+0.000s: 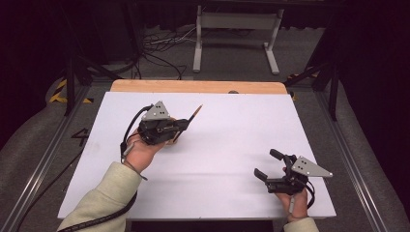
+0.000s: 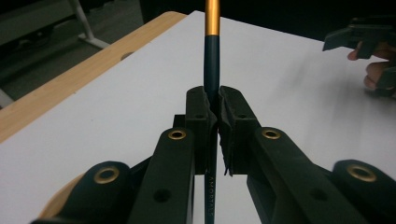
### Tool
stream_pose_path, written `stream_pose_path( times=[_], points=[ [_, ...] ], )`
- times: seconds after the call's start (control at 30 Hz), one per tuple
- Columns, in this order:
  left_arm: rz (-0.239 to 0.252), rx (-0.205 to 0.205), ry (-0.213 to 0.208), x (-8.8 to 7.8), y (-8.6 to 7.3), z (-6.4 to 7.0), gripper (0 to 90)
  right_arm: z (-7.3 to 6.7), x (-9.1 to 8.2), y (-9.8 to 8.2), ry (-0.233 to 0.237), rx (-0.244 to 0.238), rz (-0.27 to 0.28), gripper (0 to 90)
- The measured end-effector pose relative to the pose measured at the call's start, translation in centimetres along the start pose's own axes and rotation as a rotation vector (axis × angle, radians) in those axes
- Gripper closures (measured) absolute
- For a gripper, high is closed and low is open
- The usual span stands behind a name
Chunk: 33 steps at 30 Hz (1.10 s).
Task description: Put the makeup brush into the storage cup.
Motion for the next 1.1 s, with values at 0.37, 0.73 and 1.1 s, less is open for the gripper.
stream_pose_path(
  times=[0.37, 0.73, 1.1],
  points=[
    [0.059, -0.015, 0.055, -0.4, 0.3, -0.8, 83.1, 0.0, 0.1, 0.0, 0.005, 0.002, -0.001, 4.3],
    [0.155, -0.076, 0.096, -0.8, 0.2, -2.1, 83.1, 0.0, 0.1, -0.1, 0.006, 0.001, 0.000, 4.4],
    [0.214, -0.125, 0.178, -0.8, -0.1, -3.5, 83.0, -0.1, 0.1, -0.1, 0.010, 0.001, -0.002, 4.4]
  ],
)
Point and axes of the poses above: each handheld gripper's, and its own axes: x roughly forward along the jaws, y roughly out of its top, z roughly to its right, the point moved 4 cm from there along x, roughly forward along the jaws, and after that the axes turned 11 degrees about -x, right-handed, at the moved point
